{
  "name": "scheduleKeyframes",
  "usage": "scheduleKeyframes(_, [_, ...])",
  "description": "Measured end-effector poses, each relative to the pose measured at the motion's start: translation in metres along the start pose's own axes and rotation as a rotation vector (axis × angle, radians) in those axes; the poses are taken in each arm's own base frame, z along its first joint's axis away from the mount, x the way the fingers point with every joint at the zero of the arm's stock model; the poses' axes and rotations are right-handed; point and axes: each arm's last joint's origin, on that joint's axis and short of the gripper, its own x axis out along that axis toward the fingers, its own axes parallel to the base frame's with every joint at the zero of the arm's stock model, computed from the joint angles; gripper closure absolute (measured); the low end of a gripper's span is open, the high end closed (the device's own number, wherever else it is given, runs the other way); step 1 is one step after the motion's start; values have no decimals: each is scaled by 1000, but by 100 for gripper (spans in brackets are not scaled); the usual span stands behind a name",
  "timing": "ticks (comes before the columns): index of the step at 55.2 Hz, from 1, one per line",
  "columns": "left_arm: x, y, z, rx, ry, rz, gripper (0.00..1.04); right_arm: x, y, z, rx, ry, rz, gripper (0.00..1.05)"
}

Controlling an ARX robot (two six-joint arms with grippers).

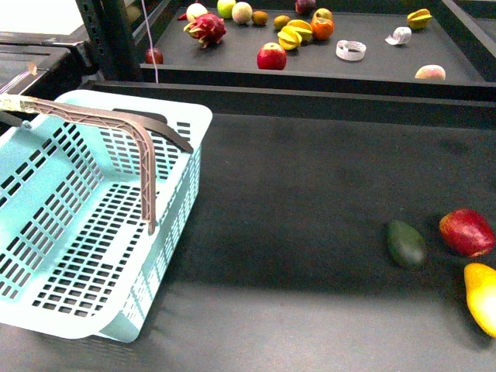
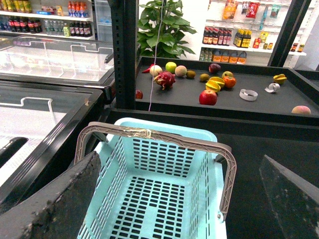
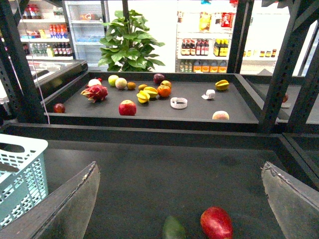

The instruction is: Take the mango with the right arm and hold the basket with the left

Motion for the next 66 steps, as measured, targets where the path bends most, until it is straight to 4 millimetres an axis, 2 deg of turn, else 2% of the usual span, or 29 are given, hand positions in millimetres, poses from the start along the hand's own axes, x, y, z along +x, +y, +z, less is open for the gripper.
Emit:
scheduleKeyframes(3, [2, 0, -2, -56, 64, 109, 8, 0, 0, 0, 0, 0, 0, 8])
scheduleKeyframes(6, [8, -1, -5, -166, 154, 362, 8, 0, 0, 0, 0, 0, 0, 8])
scheduleKeyframes(9, [17, 1, -7, -248, 164, 537, 8, 0, 0, 0, 0, 0, 3, 8])
scheduleKeyframes(12, [29, 4, -6, -362, 150, 612, 8, 0, 0, 0, 0, 0, 1, 8])
scheduleKeyframes(22, [83, 9, -5, -611, 189, 581, 8, 0, 0, 0, 0, 0, 1, 8])
scheduleKeyframes(30, [134, 10, -21, -728, 247, 585, 8, 0, 0, 0, 0, 0, 1, 8])
scheduleKeyframes(39, [177, 7, -42, -816, 311, 576, 8, 0, 0, 0, 0, 0, 1, 8])
scheduleKeyframes(50, [222, -8, -56, -899, 317, 530, 8, 0, 0, 0, 0, 0, 1, 8])
scheduleKeyframes(66, [265, -27, -72, -955, 338, 479, 8, 0, 0, 0, 0, 0, 1, 8])
